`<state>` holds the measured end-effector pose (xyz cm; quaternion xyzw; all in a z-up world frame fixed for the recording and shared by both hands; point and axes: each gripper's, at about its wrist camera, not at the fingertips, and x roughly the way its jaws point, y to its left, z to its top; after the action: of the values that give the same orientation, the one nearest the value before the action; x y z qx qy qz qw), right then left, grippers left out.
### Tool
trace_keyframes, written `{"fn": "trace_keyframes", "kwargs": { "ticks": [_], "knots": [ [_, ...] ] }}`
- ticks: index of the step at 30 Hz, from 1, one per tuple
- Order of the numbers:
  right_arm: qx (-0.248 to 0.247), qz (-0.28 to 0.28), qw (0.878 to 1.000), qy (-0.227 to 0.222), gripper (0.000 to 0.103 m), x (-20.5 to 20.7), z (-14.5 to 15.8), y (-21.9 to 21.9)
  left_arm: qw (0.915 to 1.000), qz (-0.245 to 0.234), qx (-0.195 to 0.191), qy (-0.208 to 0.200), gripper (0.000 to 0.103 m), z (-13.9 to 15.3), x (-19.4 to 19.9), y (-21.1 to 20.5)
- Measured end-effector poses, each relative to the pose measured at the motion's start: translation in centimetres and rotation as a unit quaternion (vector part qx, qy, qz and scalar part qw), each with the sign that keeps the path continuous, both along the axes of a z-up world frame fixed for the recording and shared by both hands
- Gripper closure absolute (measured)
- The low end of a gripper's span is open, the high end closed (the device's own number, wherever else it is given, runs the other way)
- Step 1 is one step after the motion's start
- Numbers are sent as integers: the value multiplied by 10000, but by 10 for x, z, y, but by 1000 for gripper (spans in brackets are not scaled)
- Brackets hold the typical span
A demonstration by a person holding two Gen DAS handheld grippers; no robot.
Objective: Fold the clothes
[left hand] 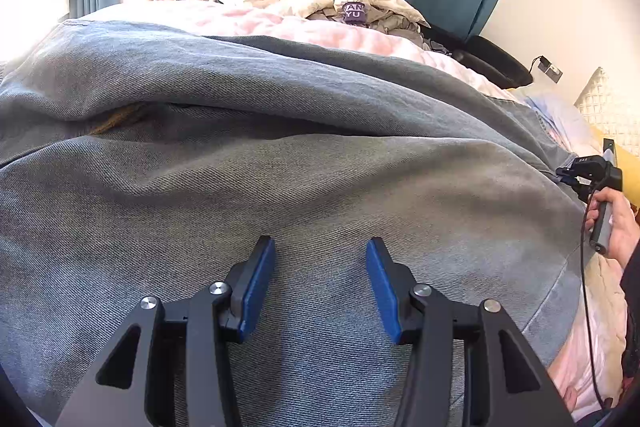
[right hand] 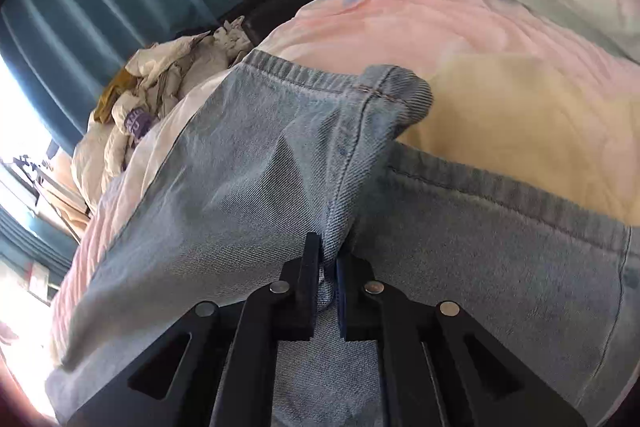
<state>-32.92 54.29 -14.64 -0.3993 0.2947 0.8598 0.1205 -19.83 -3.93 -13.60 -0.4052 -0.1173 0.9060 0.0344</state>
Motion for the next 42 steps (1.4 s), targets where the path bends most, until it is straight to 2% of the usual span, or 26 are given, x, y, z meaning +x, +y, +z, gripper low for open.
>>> {"fn": "trace_keyframes", "kwargs": {
  "ticks": [3,8,14,17,23,28,30,32,35,37,39,41,42],
  "knots": [
    [56,-184,9997,-119,89,18,13,-11,10000,-15,-51,-31,55,1,1,3],
    [136,-305,9994,85,89,70,44,-56,10000,-39,31,-42,55,10,12,2],
    [-343,-209,9989,238,89,134,66,-117,9996,-149,91,221,55,40,49,-3],
    [-166,-20,9994,287,89,160,76,-136,9993,-142,99,342,55,56,74,-9],
    [-294,67,9989,352,89,204,87,-140,9984,442,243,264,55,83,129,-34],
    [-594,-14,9982,119,89,218,75,-126,9926,968,726,44,55,88,169,-77],
    [-701,-58,9975,52,89,218,69,-121,9887,1211,881,-88,55,86,179,-93],
    [-833,-132,9964,35,89,220,63,-114,9803,1476,1268,-328,55,79,190,-112],
    [-928,-258,9953,25,88,223,58,-104,9601,1846,2016,-583,55,72,209,-140],
    [-981,-324,9946,5,88,225,54,-98,9491,2037,2300,-690,55,72,222,-153],
    [-997,-403,9942,-37,84,225,50,-94,9415,2178,2487,-656,51,74,238,-164],
    [-993,-466,9940,-48,77,224,47,-90,9323,2380,2633,-700,39,72,251,-174],
    [-1008,-485,9937,-37,73,223,46,-88,9268,2472,2721,-764,37,68,256,-179]
  ]
}}
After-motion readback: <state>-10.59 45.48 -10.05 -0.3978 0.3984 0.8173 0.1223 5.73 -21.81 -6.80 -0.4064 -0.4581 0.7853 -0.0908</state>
